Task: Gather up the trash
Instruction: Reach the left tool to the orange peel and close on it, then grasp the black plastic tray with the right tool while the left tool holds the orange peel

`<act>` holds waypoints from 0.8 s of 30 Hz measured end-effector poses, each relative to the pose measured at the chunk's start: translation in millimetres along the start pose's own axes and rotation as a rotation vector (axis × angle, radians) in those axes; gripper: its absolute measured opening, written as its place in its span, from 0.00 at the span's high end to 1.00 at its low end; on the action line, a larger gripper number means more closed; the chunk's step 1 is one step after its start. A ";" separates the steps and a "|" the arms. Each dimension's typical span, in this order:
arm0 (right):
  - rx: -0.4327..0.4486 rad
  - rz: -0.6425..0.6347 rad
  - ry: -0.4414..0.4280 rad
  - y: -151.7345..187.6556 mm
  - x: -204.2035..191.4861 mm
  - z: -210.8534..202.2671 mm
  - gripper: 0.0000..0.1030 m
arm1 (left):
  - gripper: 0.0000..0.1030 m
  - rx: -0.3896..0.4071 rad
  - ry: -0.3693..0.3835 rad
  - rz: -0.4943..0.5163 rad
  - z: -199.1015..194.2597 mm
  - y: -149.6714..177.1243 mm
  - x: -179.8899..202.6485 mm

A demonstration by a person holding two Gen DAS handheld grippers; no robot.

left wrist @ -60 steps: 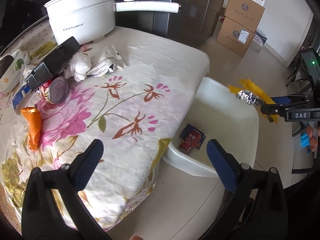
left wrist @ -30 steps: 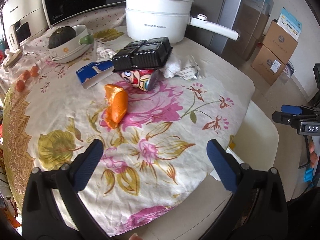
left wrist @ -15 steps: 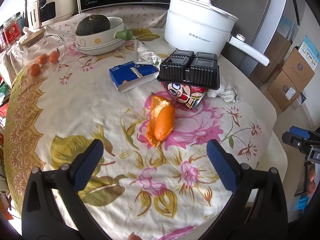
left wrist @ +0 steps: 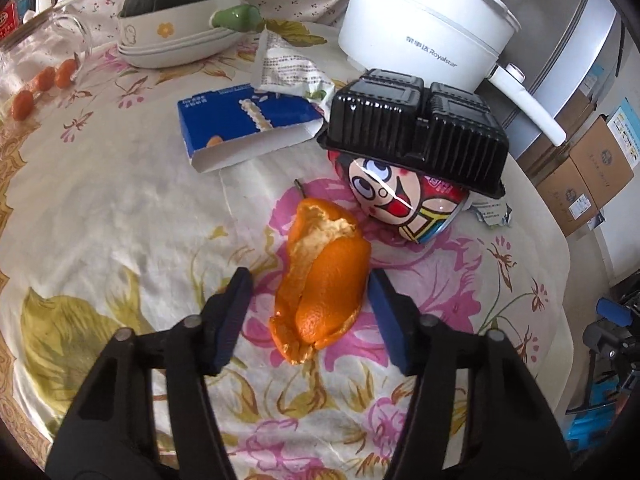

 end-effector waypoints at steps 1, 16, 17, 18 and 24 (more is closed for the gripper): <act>0.000 -0.005 0.004 0.6 0.2 0.2 0.18 | 0.51 0.006 0.003 0.008 0.2 -0.8 1.6; 0.026 -0.016 -0.017 -6.5 -24.6 -4.6 0.18 | 0.74 0.000 0.019 -0.016 -60.2 11.2 -11.6; 0.027 -0.006 -0.038 -9.0 -28.9 -6.4 0.18 | 0.74 0.008 0.027 -0.018 -67.5 11.7 -12.1; 0.032 0.003 -0.049 -11.3 -32.0 -7.6 0.18 | 0.73 0.016 0.031 -0.015 -75.2 11.1 -12.1; 0.098 0.090 -0.119 -49.1 -58.4 -17.0 0.18 | 0.74 0.045 0.020 0.032 -108.7 15.0 -20.5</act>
Point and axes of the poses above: each gripper's, at about its wrist camera, not at the fingertips, and z roughly the way its jaws point, x to its right, y to its underside, the point moved 5 cm from there along z, roughly the way its jaws point, and after that the axes turned 7 degrees about y, right-handed, at the moved point
